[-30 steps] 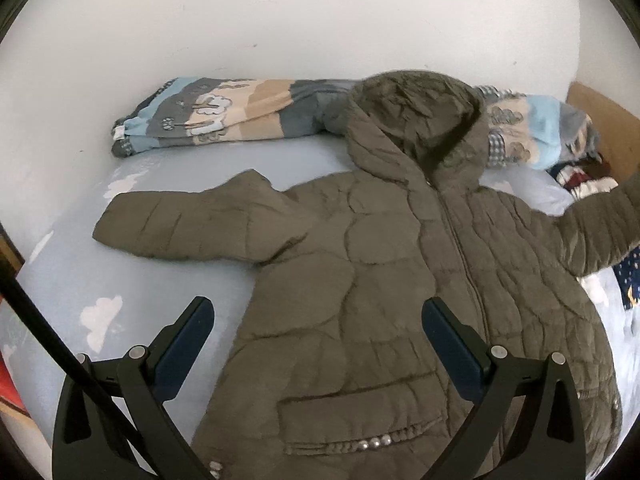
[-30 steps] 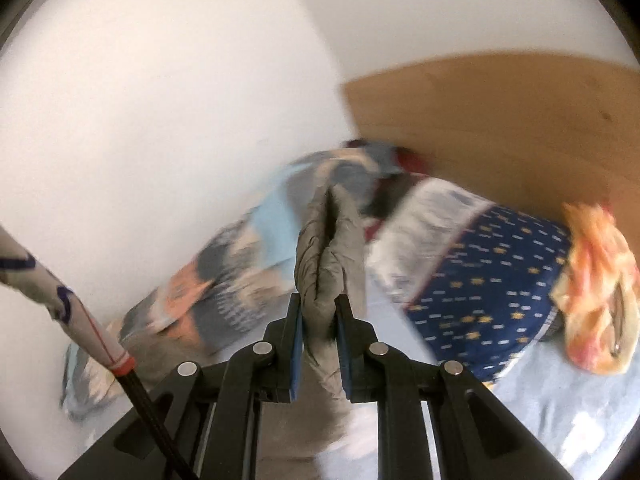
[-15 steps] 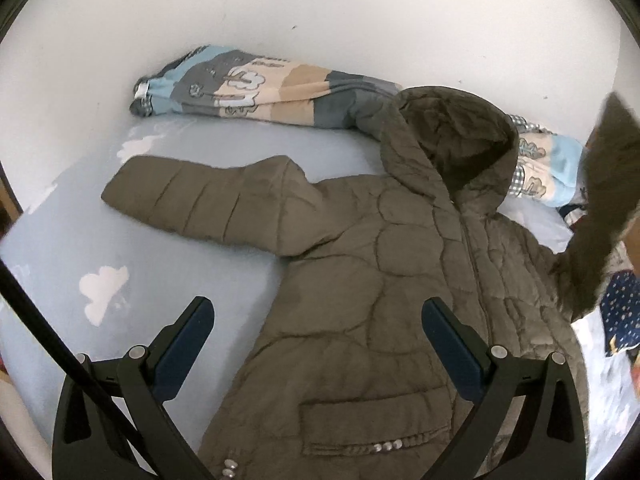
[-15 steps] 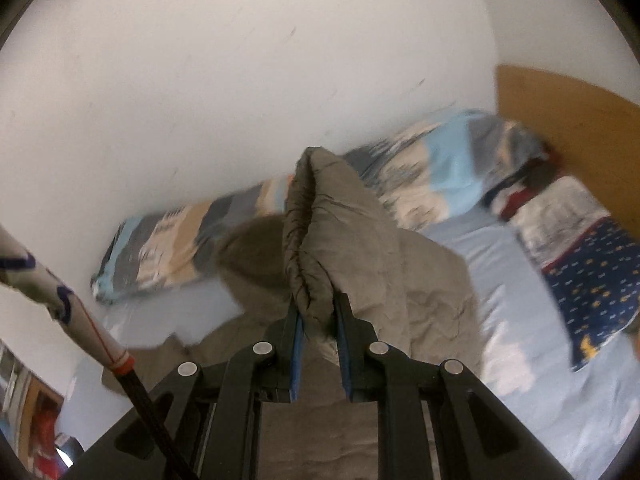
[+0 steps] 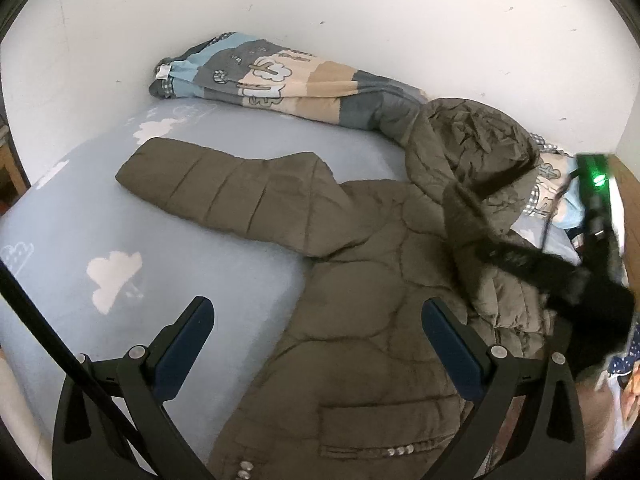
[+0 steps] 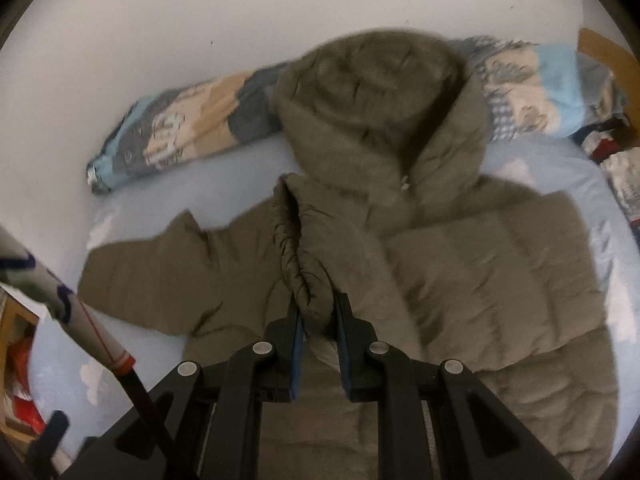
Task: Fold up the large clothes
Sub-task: 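Fold the held sleeve across the jacket front and release it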
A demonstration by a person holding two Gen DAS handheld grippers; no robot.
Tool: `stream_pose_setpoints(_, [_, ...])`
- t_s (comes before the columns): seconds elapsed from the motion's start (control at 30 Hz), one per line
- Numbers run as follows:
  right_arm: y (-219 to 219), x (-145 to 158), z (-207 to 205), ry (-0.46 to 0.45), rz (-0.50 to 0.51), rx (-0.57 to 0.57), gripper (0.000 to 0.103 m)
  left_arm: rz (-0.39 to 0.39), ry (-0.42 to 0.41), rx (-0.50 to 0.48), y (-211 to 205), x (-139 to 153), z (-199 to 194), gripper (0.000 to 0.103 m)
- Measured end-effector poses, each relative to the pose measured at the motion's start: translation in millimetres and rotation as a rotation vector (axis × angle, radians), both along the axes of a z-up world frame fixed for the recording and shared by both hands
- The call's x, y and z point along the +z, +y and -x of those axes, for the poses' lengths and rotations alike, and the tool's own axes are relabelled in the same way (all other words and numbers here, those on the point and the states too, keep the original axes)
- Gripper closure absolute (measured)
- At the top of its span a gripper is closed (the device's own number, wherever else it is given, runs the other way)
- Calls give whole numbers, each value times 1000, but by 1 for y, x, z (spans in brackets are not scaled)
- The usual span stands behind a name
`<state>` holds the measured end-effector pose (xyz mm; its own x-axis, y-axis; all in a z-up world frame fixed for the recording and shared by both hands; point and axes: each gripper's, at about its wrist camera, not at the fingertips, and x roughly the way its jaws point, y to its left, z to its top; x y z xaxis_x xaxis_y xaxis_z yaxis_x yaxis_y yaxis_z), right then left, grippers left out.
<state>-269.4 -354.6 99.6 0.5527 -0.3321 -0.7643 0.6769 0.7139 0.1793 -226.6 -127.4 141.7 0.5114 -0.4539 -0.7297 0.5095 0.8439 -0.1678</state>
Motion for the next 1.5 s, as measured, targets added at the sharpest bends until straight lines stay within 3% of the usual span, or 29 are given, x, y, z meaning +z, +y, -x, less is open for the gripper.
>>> stream_pose_setpoints(0.03, [-1,-8,-4,16,-23,4,75,-2,4,0,-1,-1,-1,0])
stream_pose_setpoints(0.07, [-1,-14,-6,21,-48,8,57,-4,6,0,-3,-2,-3,0])
stream_pose_setpoints(0.1, [2,-17,-7,16,-59,16,53,-7,7,0,-4,-2,-4,0])
stream_pose_setpoints(0.27, [14,10,18,-83,-63,111,51,-12,10,1,-8,-5,-7,0])
stream_pose_setpoints(0.4, [-8,42,59,-145,-2,45,38,-37,7,-26,-22,-12,-12,0])
stream_pose_setpoints(0.6, [-97,31,126,-29,47,-199,38,-108,-27,-94,-57,-23,-18,0])
stream_pose_setpoints(0.63, [-110,26,133,0,49,-230,41,-117,-27,-103,-62,-26,-18,0])
stream_pose_setpoints(0.7, [-137,11,146,56,31,-280,64,-131,-10,-118,-72,-33,-19,0])
stream_pose_setpoints(0.73, [-152,1,153,77,8,-303,68,-132,0,-119,-75,-36,-19,0])
stream_pose_setpoints(0.8, [-172,-14,164,93,-16,-337,72,-126,18,-134,-81,-41,-19,0])
stream_pose_setpoints(0.97, [-211,-60,165,144,-83,-364,73,-208,3,-164,-101,-57,-18,0])
stream_pose_setpoints(1.1, [-216,-88,164,157,-149,-371,72,-227,23,-156,-102,-64,-24,0])
stream_pose_setpoints(1.23, [-199,-61,157,162,-59,-384,72,-198,29,-136,-95,-58,-28,0])
stream_pose_setpoints(1.33, [-162,-32,139,80,1,-284,72,-180,29,-112,-90,-54,-32,0])
stream_pose_setpoints(1.5, [-96,-29,79,13,-85,-51,72,-202,44,-85,-85,-56,-37,0])
